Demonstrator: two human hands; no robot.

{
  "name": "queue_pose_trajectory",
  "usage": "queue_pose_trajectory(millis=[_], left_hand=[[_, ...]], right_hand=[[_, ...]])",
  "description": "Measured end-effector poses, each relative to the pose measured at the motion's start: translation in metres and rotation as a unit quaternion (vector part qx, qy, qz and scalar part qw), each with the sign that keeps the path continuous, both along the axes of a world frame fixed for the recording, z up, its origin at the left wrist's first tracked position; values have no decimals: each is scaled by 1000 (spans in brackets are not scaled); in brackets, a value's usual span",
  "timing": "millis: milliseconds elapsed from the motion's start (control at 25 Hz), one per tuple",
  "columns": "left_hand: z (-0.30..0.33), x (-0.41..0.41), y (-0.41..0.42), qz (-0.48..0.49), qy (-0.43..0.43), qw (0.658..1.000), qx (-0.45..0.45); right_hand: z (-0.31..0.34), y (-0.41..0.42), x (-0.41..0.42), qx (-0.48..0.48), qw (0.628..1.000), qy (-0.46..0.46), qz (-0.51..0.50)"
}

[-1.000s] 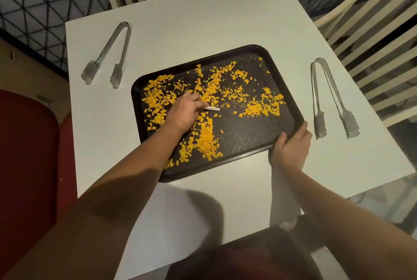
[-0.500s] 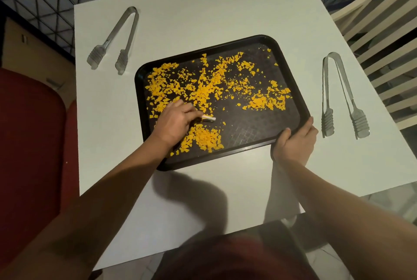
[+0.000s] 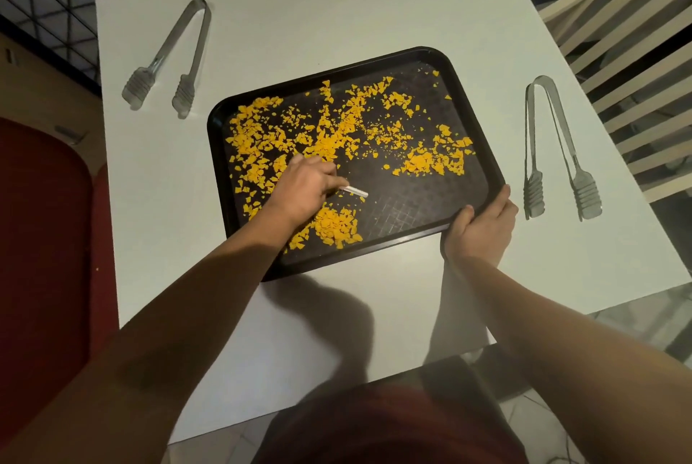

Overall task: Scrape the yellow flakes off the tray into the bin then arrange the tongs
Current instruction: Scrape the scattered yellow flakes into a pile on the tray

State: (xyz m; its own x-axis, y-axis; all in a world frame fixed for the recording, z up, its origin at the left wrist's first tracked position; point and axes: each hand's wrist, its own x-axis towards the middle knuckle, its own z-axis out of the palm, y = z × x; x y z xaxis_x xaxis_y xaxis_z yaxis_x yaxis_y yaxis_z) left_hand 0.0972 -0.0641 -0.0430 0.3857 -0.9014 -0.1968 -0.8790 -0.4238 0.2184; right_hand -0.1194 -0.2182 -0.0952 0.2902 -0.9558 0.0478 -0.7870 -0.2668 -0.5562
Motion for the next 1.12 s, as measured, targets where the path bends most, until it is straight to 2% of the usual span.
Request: queue_pose_trajectory(millis=[80,160,240,320,480,640,840,1000,1120], left_hand=[[6,2,19,-37,-27,999,26],[11,-5,31,-3,-48,999,22],[16,-29,23,92,-11,995,-28],[19,-64,3,146,50,986,-63],[8,-109,-21,193,108,974,-40],[3,-114,-14,238,70,969,-2],[7,-94,19,342,47,939,7],[17,-113,-1,289,100,949,-68],[11,-121,-5,257,98,961,-36]], right_hand=[[0,1,0,-3,1000,2,5],[0,1,0,-4,1000,2,5],[-1,0,0,-4,1000,6,2],[-1,0,0,-2,1000,6,4],[-2,0,0,1,1000,0,4],[-1,0,0,3,1000,-1,5],[0,1,0,1,1000,7,7],[1,1,1,0,1000,8,7],[1,1,1,2,1000,5,6]])
